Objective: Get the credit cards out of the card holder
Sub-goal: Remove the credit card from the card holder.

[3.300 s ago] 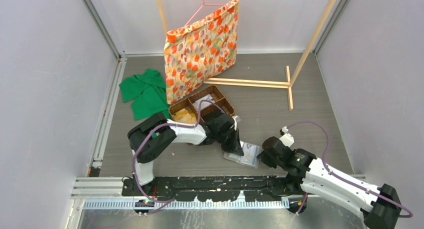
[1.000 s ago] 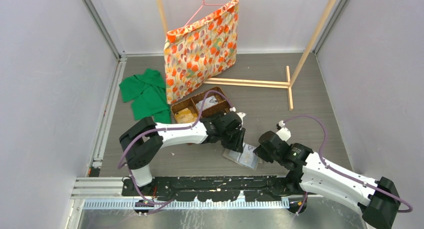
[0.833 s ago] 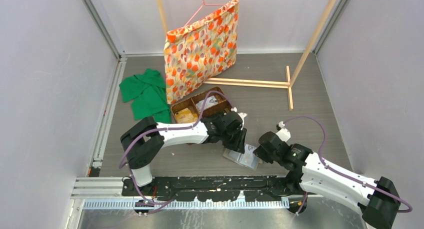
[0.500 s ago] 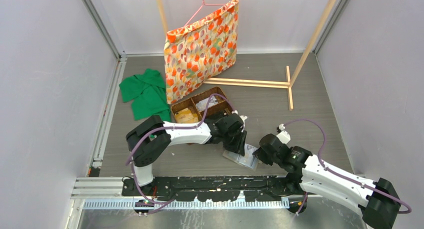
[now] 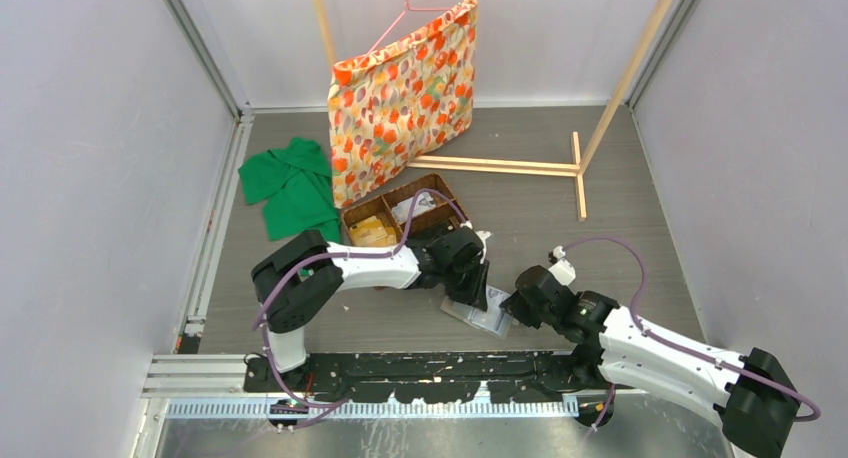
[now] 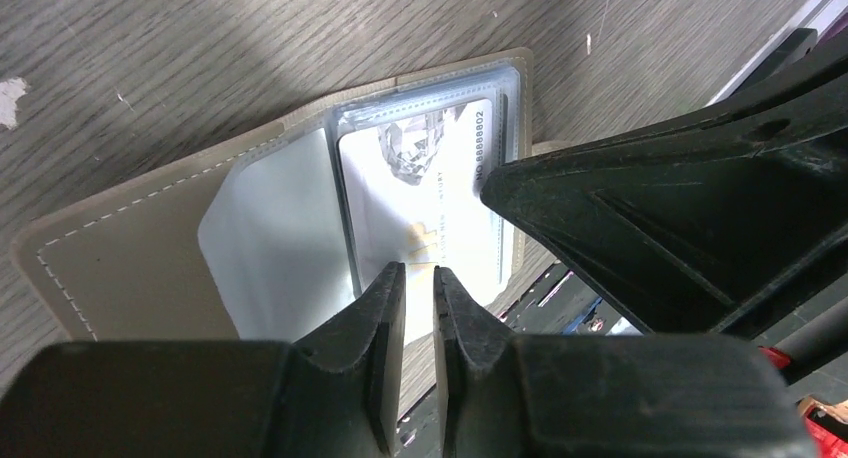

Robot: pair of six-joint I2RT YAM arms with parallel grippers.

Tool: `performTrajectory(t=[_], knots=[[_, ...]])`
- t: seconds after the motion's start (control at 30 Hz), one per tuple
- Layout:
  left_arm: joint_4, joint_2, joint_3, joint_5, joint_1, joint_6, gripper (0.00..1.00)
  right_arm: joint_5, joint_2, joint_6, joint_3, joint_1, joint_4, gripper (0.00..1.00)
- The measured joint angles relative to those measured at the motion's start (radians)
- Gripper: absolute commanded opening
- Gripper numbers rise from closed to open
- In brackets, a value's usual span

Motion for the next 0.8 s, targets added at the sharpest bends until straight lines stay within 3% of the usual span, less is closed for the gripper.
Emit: performTrajectory(t=[0.13,0.3,0.8], knots=[[0.017,0.004,-0.006,0.014,0.003,-0.005,0.18,0.000,0.005,0.000,0.000,0.000,0.007,0.13],[0.032,0.014,-0.006,0.024,0.005,-0.016,0.00,0.001,-0.015,0.003,-0.003,0.000,0.002,0.13],[0.051,0.026,-0.005,0.029,0.005,-0.047,0.01,0.032,-0.140,-0.006,0.013,0.000,-0.194,0.13]])
